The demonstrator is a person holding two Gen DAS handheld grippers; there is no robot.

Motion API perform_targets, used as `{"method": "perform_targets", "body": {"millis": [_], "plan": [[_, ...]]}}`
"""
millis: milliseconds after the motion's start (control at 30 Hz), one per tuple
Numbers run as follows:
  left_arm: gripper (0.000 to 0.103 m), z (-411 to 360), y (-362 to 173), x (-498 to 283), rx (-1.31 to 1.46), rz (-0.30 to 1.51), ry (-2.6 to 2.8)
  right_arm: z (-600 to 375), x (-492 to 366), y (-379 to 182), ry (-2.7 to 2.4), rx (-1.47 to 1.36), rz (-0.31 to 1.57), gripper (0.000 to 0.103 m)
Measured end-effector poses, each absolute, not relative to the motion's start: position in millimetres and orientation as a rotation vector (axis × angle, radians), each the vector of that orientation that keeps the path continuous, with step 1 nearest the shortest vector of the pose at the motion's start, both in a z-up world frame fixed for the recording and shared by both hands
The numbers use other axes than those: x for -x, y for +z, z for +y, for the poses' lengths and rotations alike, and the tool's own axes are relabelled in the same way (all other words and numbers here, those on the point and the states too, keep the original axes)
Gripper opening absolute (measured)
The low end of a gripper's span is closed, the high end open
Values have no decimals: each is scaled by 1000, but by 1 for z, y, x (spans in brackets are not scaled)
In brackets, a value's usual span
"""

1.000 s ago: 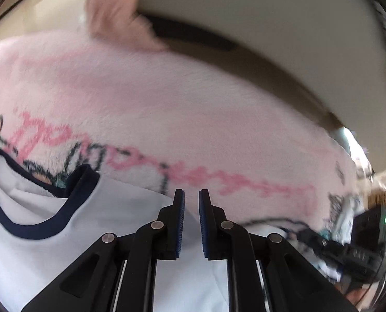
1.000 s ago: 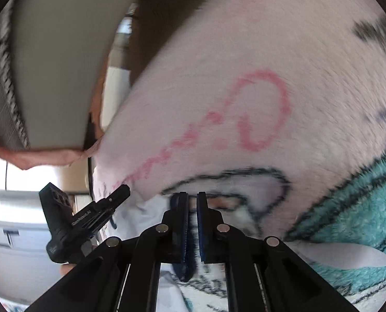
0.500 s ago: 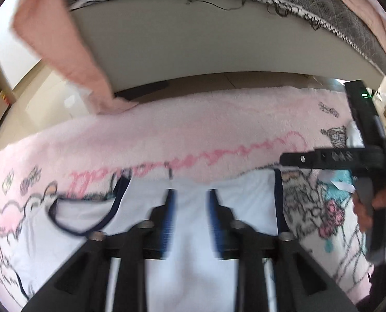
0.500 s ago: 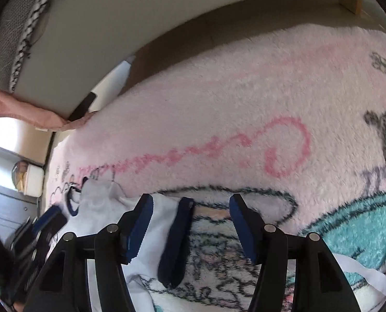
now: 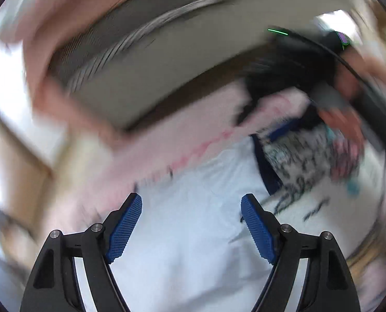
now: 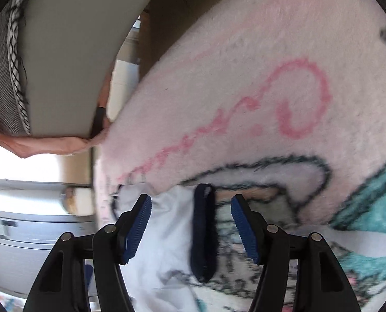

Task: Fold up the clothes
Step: 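Lift both open grippers away from the folded shirt, then close the right gripper on the navy sleeve hem while the left gripper grips beside it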

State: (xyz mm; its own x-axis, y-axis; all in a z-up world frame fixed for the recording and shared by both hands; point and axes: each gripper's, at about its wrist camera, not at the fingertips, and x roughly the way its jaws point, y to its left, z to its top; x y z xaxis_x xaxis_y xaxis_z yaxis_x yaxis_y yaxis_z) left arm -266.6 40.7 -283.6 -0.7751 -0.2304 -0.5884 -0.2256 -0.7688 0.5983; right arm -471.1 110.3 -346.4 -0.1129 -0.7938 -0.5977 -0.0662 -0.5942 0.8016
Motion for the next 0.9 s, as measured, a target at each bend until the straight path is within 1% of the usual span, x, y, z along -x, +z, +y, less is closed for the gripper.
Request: {"method": "perform_targets", "body": {"millis": [67, 100, 200, 300, 400, 533, 667, 800, 900], "plan": [[78, 68, -300, 257, -962, -1350, -2713, 111, 473, -357, -1681, -1637, -989, 67], [78, 77, -309, 256, -957, -1433, -2692, 112, 473, -362, -1649, -1641, -1003, 68], [79, 88, -327, 260, -949, -1535, -2627, 119, 476, -365, -1590, -1613, -1054, 70], [78, 90, -335, 271, -944, -1555, -2555, 127, 480, -371, -1541, -1589, -1124, 71], [78, 89, -339, 284, -1000, -1558, -2522, 132, 480, -372, -1522, -1578, -1167, 72], [78, 85, -347, 298, -1081, -1588, -2479, 129, 480, -365, -1541, -1605, -1120, 72], [78, 79, -349, 308, -1167, -1580, -2507, 122, 480, -360, -1536, -1637, -1070, 73], [78, 78, -359, 317, -1227, -1650, -2490, 115, 481, -363, -1540, -1656, -1043, 74], [78, 79, -363, 318, -1215, -1717, -2478, 111, 480, -367, -1535, -1658, -1048, 74]]}}
